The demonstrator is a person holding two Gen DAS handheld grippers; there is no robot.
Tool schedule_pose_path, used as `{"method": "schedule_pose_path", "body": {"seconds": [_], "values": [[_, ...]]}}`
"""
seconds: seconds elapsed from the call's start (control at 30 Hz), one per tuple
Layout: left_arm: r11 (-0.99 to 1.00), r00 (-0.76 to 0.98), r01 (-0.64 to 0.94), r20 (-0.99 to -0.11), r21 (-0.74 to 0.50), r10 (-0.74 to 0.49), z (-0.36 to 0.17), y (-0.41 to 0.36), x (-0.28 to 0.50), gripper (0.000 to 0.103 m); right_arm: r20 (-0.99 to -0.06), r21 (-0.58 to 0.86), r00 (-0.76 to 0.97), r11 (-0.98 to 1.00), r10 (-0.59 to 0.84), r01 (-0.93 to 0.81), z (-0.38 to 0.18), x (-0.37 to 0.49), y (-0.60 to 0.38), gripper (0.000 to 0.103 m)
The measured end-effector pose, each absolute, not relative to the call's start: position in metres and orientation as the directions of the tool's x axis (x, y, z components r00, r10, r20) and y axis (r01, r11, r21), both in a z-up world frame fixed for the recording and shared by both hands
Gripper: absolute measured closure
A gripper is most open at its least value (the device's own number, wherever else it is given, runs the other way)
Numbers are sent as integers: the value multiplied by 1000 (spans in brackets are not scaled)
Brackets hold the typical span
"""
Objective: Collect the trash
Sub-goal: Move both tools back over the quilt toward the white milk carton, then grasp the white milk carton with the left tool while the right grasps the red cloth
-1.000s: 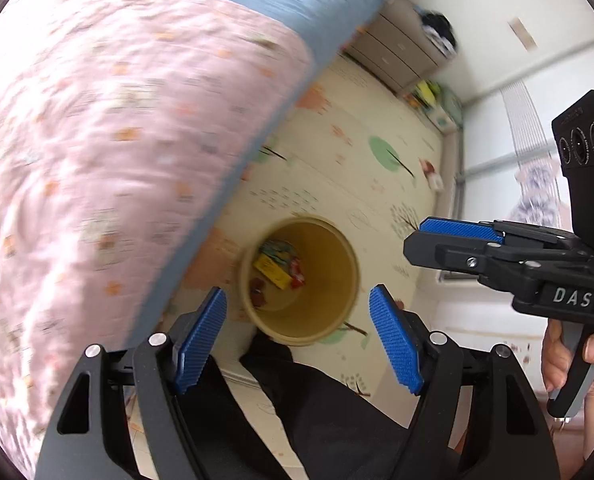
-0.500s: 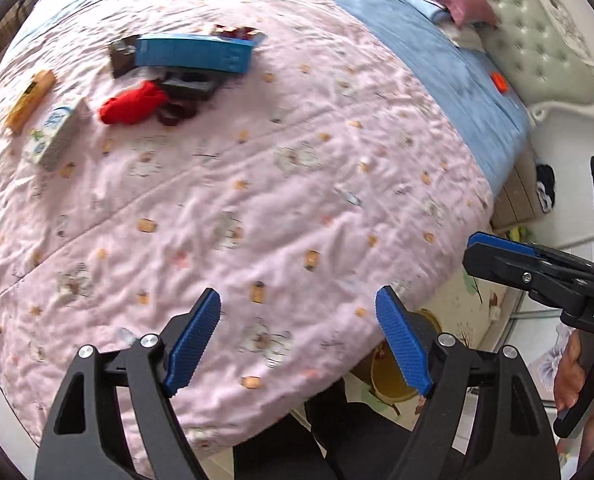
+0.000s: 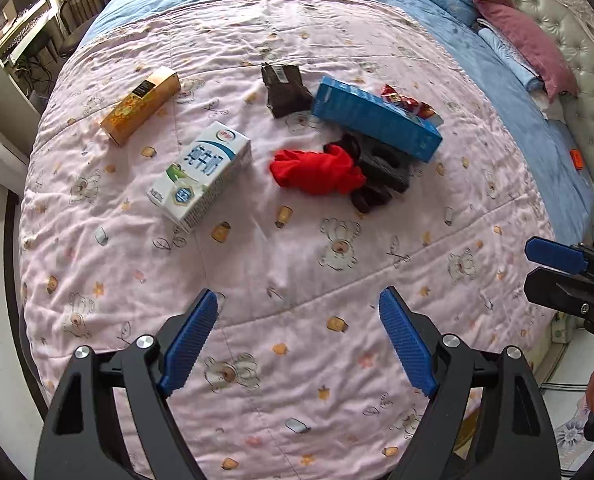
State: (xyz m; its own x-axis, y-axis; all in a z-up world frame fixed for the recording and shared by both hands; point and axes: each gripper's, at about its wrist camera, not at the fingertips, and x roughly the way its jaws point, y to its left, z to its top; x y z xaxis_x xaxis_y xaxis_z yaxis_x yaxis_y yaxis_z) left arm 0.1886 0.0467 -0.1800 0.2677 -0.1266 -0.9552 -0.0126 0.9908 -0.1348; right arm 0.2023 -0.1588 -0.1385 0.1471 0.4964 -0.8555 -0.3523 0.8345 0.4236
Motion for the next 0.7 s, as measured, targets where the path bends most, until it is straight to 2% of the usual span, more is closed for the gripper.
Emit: {"method": "schedule_pose_path", "body": {"seconds": [0.37,0.67,0.7], "values": [[1000,243,22,-970,10,4,-231,91,271,20,-873,418,31,781,486,-464,-199,278,-103,42],[993,188,112,-982,30,9,-271,100,310,20,-886,393,-17,733,463,-555,-231,309,-67,42],[992,179,120,-984,30,9,-276,100,314,17,-887,394,-25,729,461,-560,-234,313,-64,42]]}}
